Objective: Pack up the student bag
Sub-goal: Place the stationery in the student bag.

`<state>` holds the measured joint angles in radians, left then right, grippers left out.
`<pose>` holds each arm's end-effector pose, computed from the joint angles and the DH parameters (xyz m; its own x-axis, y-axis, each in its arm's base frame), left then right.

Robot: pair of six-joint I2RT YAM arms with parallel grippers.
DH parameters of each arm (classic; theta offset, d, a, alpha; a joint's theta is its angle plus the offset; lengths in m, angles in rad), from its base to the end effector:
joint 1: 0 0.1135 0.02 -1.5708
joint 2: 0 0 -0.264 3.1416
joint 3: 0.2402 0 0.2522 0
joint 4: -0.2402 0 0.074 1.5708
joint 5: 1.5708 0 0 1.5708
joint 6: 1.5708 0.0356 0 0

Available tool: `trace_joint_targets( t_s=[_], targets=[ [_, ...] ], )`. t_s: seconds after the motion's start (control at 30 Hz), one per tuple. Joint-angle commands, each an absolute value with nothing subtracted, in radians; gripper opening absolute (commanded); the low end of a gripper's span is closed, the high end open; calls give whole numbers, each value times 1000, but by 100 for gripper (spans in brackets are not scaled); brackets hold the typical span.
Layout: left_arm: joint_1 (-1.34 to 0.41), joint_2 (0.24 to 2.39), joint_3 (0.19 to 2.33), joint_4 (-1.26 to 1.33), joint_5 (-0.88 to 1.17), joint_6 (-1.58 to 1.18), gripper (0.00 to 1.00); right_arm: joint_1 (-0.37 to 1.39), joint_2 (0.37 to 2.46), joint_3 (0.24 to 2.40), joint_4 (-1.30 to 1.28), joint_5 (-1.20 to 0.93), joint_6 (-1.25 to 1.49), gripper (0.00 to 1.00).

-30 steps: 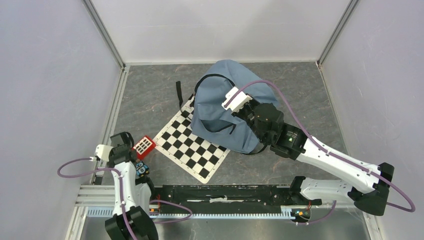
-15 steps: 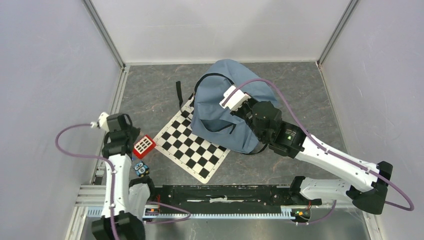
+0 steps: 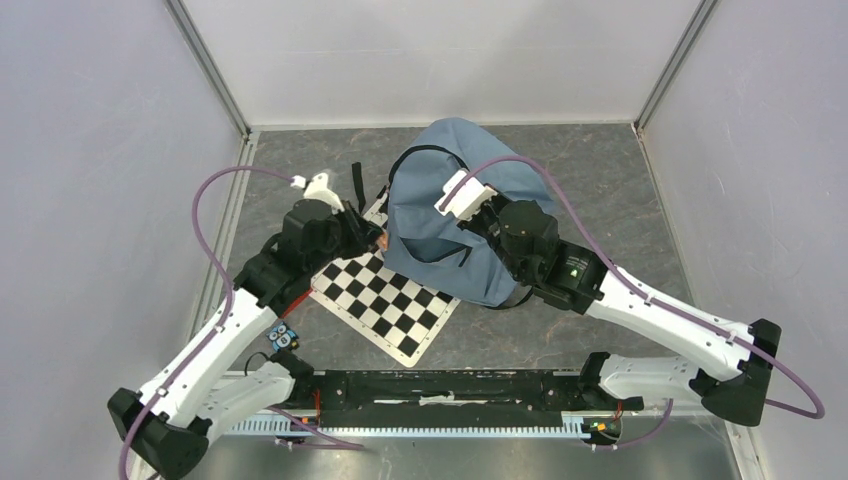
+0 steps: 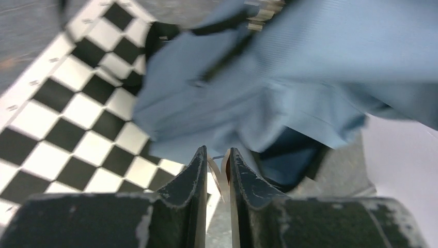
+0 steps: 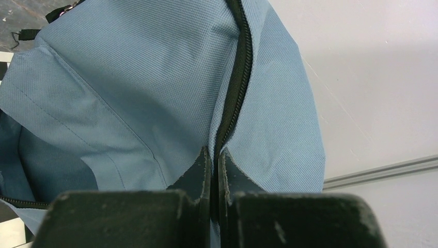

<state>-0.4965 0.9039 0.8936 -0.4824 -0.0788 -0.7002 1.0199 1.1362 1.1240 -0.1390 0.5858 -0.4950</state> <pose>0.1761 -0.0922 0.3266 -0.5847 -0.4138 -0.6978 0.0485 0.8407 -0.5393 0.1513 0.2087 0.3943 0.1320 -0.5414 -0.8304 -0.4105 0.7327 -0.5429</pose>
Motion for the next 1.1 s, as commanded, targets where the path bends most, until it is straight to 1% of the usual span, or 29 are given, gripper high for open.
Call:
trace_joint_targets(
  t_s=[0.0,0.23,0.47,0.73,0.9,1.0,1.07],
  targets=[
    [-633,914,977,-379,-113,-739,2,1024,1155,1175,-122,560,-479,0],
    [-776,1008,1019,-306,-165,-746,3,1025,1171,1188,-123,555,-474,0],
    [-787,1098,993,-242,-191,-685,5,1025,1182,1196,-127,551,-469,0],
    [-787,1114,946,-227,-229,-605,12,1025,1185,1192,-125,549,-464,0],
    [-787,1139,958,-269,-216,-578,23,1025,1179,1183,-121,547,-462,0],
    [-787,1131,957,-276,-209,-574,39,1025,1178,1183,-121,549,-462,0],
    [-787,1120,956,-276,-206,-569,48,1025,1177,1183,-121,549,-462,0]
  ],
)
